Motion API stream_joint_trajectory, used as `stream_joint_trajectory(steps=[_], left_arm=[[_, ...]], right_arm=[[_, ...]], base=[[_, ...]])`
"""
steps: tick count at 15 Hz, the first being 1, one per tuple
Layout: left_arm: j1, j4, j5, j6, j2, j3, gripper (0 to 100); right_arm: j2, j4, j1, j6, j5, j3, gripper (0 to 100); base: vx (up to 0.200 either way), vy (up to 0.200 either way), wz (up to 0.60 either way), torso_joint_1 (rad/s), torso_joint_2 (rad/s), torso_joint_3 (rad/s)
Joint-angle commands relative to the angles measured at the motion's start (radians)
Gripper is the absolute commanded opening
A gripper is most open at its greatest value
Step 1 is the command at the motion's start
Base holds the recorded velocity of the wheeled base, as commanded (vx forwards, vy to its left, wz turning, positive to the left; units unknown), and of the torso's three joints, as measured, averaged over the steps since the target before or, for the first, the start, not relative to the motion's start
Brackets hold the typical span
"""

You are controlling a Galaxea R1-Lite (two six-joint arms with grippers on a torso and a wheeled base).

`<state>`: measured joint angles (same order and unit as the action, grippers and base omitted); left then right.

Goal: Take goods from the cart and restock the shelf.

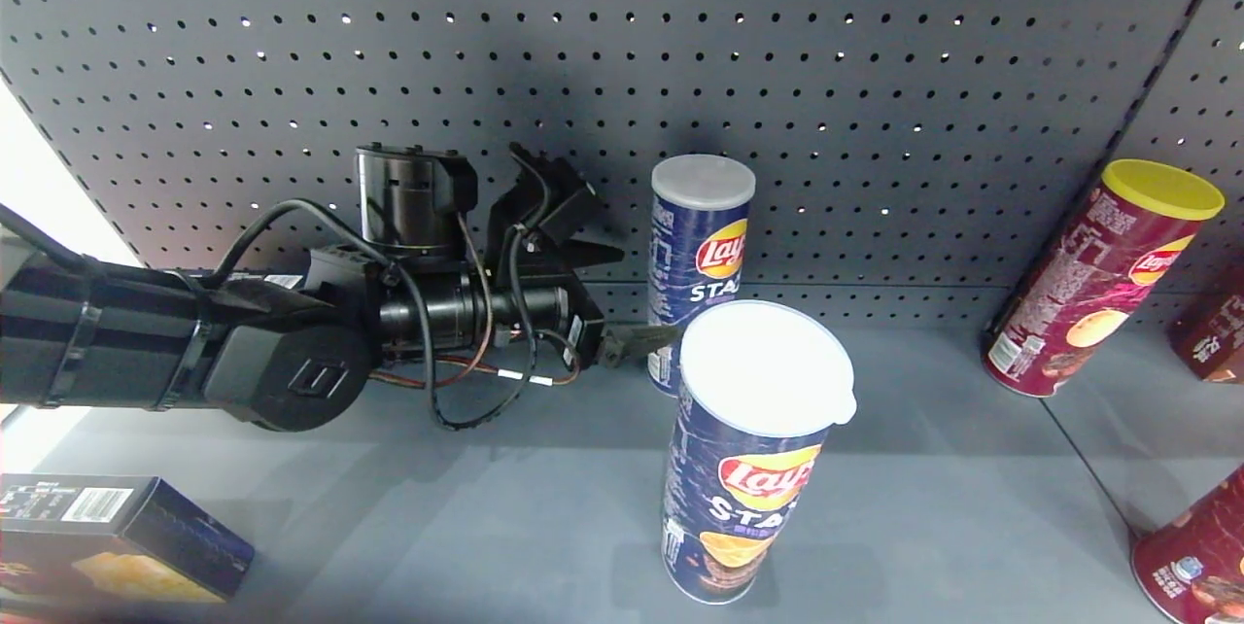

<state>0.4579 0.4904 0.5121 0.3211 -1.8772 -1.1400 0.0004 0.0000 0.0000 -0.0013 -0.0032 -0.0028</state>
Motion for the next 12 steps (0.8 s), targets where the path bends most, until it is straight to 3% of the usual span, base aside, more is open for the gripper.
stream_joint_trajectory(steps=[1,12], left_arm=[[-0.007,0.000,-0.017,0.000,0.001,0.003,100],[-0.054,0.000,-0.038,-0.013,0.004,0.006,100]], right_arm=[[0.000,0.000,0.000,0.000,0.000,0.000,100],[0.000,0.000,0.000,0.000,0.000,0.000,100]], base=[[0.000,0.000,0.00,0.000,0.00,0.000],[0.000,0.000,0.00,0.000,0.00,0.000]])
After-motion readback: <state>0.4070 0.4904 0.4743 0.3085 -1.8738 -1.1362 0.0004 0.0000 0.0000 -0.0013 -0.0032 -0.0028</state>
